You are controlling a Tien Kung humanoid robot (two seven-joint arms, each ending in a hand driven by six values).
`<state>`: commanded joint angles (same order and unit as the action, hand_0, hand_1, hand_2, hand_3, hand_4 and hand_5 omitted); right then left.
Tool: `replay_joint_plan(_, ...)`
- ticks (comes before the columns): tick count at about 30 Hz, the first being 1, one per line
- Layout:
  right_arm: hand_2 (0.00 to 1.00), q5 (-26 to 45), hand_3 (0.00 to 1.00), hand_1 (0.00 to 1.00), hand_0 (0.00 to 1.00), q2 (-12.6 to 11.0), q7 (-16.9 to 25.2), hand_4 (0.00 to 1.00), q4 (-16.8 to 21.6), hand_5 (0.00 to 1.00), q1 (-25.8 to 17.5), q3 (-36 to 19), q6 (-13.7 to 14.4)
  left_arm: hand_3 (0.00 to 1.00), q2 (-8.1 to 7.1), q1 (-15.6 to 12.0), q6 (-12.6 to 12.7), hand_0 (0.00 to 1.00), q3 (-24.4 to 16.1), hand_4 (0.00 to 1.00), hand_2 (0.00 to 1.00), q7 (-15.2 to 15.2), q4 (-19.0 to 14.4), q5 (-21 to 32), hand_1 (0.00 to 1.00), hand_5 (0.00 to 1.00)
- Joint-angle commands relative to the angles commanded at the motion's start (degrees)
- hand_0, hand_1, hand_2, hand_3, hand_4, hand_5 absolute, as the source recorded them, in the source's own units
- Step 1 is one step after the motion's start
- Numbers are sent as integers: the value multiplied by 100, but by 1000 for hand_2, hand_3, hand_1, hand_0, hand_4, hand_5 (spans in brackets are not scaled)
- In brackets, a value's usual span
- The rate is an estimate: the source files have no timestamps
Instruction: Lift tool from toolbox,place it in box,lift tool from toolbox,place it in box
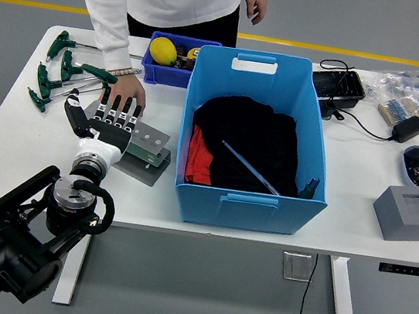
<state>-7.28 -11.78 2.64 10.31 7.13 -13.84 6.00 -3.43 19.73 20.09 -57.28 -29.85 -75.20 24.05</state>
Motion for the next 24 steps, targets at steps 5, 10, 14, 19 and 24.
replay_joint_plan(5, 710, -125, 573, 657, 684, 6, -21, 781, 0, 726, -1, -137, 7, 998, 16, -35, 13, 839, 6, 728, 991, -8, -106, 16, 864, 869)
replay_joint_plan(10, 710, -133, 573, 657, 684, 8, -15, 781, 0, 726, 6, -161, 5, 998, 31, -84, 36, 839, -10, 728, 991, -29, -230, 28, 864, 869)
replay_joint_plan(14, 710, -107, 573, 657, 684, 4, -12, 781, 0, 725, 8, -142, 4, 998, 43, -132, 45, 836, -15, 724, 993, -34, -320, 27, 865, 847)
replay_joint_plan(19, 710, -62, 572, 657, 684, 1, -5, 782, 0, 726, 15, -108, 1, 998, 77, -226, 51, 836, -59, 728, 996, -38, -432, -15, 863, 838)
replay_joint_plan(24, 710, 12, 572, 657, 684, -4, 12, 781, 0, 727, 28, -28, 3, 998, 86, -267, 57, 840, -78, 735, 997, -32, -464, -33, 869, 816)
